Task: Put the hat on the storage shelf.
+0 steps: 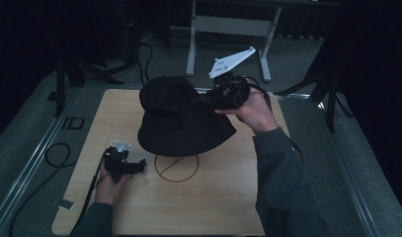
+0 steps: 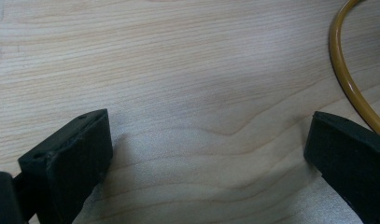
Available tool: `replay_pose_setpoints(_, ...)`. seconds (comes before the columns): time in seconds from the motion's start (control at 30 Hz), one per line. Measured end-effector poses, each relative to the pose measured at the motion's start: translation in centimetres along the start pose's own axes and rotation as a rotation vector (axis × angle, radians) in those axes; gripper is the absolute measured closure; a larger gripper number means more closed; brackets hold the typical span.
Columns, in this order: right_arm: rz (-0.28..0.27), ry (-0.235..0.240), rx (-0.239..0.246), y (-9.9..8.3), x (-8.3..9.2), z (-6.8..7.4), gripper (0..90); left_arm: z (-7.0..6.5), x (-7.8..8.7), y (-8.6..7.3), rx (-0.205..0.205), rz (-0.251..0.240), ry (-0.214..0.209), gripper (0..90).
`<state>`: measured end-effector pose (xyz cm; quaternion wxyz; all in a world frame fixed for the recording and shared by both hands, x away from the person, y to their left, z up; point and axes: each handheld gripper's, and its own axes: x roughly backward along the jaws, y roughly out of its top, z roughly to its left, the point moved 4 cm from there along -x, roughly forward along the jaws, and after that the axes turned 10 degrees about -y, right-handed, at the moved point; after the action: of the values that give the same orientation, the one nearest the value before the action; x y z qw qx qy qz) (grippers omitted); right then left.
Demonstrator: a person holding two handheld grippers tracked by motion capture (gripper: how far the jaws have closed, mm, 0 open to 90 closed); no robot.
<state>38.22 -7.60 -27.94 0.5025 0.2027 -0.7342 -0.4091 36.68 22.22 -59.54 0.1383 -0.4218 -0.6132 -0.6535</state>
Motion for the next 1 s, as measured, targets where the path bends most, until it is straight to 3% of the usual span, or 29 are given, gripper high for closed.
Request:
replay_pose_setpoints(0.23,0.043,-0.014,0.024,-0.5,-0.3,0.5,87.3,0.0,0.0,0.0,0.0,0.0,-0.001,1.3)
replay_pose_setpoints(0.5,0.056,-0.008,-0.016,-2.1,-0.9,-0.1,86.4,0.0,0.0,0.0,-0.002,0.003,-0.001,1.2)
replay_pose_setpoints(0.63,0.076,-0.013,-0.008,-2.8,-1.2,-0.2,85.2,0.0,0.0,0.0,0.002,-0.002,-0.003,1.2)
replay_pose_setpoints(1.0,0.161,0.019,0.047,-3.6,-3.1,1.8,82.1,-0.1,-0.1,0.0,0.004,-0.004,-0.004,1.3)
